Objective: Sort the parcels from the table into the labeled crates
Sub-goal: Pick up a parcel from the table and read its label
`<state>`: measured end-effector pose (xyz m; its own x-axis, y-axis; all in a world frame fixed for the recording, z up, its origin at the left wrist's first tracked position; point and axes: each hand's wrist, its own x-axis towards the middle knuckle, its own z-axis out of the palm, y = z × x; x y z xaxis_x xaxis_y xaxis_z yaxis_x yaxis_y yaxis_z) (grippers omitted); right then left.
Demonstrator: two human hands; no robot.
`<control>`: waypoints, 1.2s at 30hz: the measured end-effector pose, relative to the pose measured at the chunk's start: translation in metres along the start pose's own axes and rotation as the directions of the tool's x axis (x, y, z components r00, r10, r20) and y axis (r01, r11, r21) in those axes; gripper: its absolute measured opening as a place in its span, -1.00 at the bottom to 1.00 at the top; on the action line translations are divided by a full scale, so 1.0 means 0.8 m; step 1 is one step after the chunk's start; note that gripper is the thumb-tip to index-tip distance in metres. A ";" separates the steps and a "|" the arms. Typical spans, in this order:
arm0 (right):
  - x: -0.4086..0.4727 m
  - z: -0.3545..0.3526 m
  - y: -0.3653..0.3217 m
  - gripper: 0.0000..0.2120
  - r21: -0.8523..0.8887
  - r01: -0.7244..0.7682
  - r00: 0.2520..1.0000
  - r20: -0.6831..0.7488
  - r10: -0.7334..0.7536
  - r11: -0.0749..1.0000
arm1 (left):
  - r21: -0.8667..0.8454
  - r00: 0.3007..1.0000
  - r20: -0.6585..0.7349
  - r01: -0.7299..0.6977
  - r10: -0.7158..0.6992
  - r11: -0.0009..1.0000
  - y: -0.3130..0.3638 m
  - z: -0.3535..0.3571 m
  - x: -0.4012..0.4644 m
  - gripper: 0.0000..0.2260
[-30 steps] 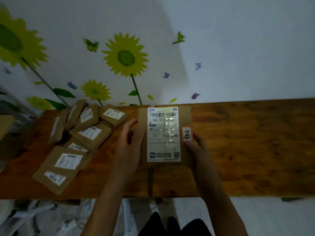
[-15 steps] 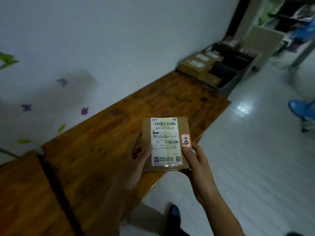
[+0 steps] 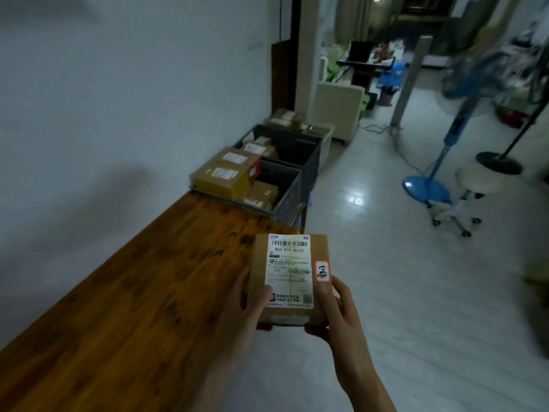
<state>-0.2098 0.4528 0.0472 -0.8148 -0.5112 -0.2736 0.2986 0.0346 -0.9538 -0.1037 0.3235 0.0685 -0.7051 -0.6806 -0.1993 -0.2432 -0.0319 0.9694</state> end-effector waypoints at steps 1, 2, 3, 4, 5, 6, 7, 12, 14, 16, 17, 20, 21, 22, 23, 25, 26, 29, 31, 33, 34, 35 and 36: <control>0.023 -0.012 -0.011 -0.53 0.004 0.015 1.000 -0.016 -0.015 1.000 | 0.018 1.000 0.021 0.009 -0.009 1.000 0.011 0.019 0.023 -0.41; 0.049 -0.023 -0.019 -0.54 0.012 0.021 0.999 -0.035 -0.021 1.000 | 0.033 0.999 0.046 0.015 -0.017 0.999 0.018 0.036 0.049 -0.44; 0.072 -0.033 -0.023 -0.54 0.008 0.025 0.998 -0.049 -0.025 1.000 | 0.034 0.997 0.066 0.023 -0.025 0.999 0.024 0.049 0.071 -0.49; 0.096 -0.040 -0.028 -0.55 0.005 0.026 0.998 -0.061 -0.025 1.000 | 0.022 0.996 0.086 0.037 -0.039 0.999 0.029 0.060 0.095 -0.52; 0.119 -0.046 -0.034 -0.55 0.008 0.024 0.998 -0.063 -0.024 1.000 | -0.005 0.994 0.091 0.068 -0.067 0.998 0.035 0.070 0.119 -0.54; 0.143 -0.051 -0.039 -0.54 0.001 0.019 0.998 -0.063 -0.019 1.000 | -0.023 0.990 0.094 0.103 -0.100 0.994 0.038 0.078 0.145 -0.53; 0.178 -0.058 -0.045 -0.54 -0.016 0.020 0.998 -0.063 -0.021 1.000 | -0.042 0.986 0.100 0.136 -0.131 0.990 0.042 0.088 0.178 -0.52; 0.349 -0.080 -0.082 -0.61 -0.079 0.025 0.998 -0.052 -0.029 0.997 | -0.171 0.969 0.133 0.228 -0.207 0.958 0.042 0.141 0.350 -0.54; 0.414 -0.080 -0.103 -0.58 -0.108 0.013 0.998 -0.058 -0.020 0.994 | -0.231 0.963 0.131 0.262 -0.237 0.937 0.047 0.159 0.419 -0.57; 0.479 -0.078 -0.130 -0.55 -0.139 0.021 0.998 -0.050 -0.028 0.990 | -0.270 0.964 0.119 0.261 -0.237 0.927 0.062 0.175 0.487 -0.61; 0.515 -0.078 -0.144 -0.53 -0.151 0.024 0.998 -0.052 -0.033 0.988 | -0.272 0.966 0.111 0.254 -0.231 0.928 0.074 0.184 0.525 -0.63; 0.605 -0.081 -0.181 -0.57 -0.170 0.032 0.998 -0.042 -0.040 0.985 | -0.245 0.970 0.096 0.238 -0.221 0.940 0.103 0.208 0.614 -0.61; 0.639 -0.079 -0.191 -0.60 -0.177 0.031 0.998 -0.039 -0.039 0.984 | -0.225 0.974 0.085 0.224 -0.210 0.948 0.108 0.214 0.647 -0.59; 0.660 -0.078 -0.198 -0.61 -0.187 0.032 0.998 -0.041 -0.040 0.982 | -0.195 0.977 0.078 0.210 -0.198 0.958 0.112 0.216 0.668 -0.56; 0.689 -0.076 -0.203 -0.62 -0.189 0.031 0.999 -0.033 -0.038 0.981 | -0.168 0.979 0.070 0.202 -0.192 0.965 0.115 0.219 0.693 -0.53; 0.749 -0.073 -0.207 -0.65 -0.198 0.024 1.000 0.006 -0.024 0.980 | -0.146 0.980 0.051 0.199 -0.193 0.969 0.115 0.226 0.744 -0.52; 0.782 -0.073 -0.207 -0.67 -0.208 0.019 1.000 0.022 -0.015 0.978 | -0.151 0.980 0.036 0.198 -0.195 0.969 0.115 0.232 0.768 -0.54; 0.893 -0.074 -0.210 -0.59 -0.248 -0.004 0.996 0.089 0.027 0.969 | -0.165 0.979 -0.048 0.188 -0.198 0.968 0.115 0.259 0.850 -0.66; 0.967 -0.078 -0.210 -0.57 -0.265 -0.025 0.989 0.136 0.063 0.964 | -0.194 0.969 -0.103 0.202 -0.225 0.960 0.116 0.280 0.905 -0.70; 1.037 -0.083 -0.209 -0.61 -0.299 -0.065 0.972 0.196 0.128 0.952 | -0.229 0.951 -0.160 0.224 -0.264 0.947 0.111 0.303 0.955 -0.68; 1.072 -0.081 -0.213 -0.61 -0.320 -0.088 0.960 0.226 0.166 0.943 | -0.248 0.940 -0.198 0.228 -0.280 0.942 0.112 0.312 0.982 -0.67; 1.105 -0.077 -0.218 -0.61 -0.359 -0.081 0.948 0.260 0.183 0.930 | -0.253 0.927 -0.233 0.233 -0.293 0.939 0.113 0.318 1.008 -0.66; 1.145 -0.071 -0.225 -0.61 -0.396 -0.067 0.937 0.290 0.193 0.916 | -0.264 0.911 -0.273 0.239 -0.310 0.934 0.118 0.324 1.042 -0.66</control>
<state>-1.0383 0.0271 -0.0390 -0.5617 -0.7215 -0.4048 0.1309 0.4057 -0.9046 -0.8875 -0.0571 -0.0435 -0.3847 -0.8097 -0.4433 -0.2199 -0.3860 0.8959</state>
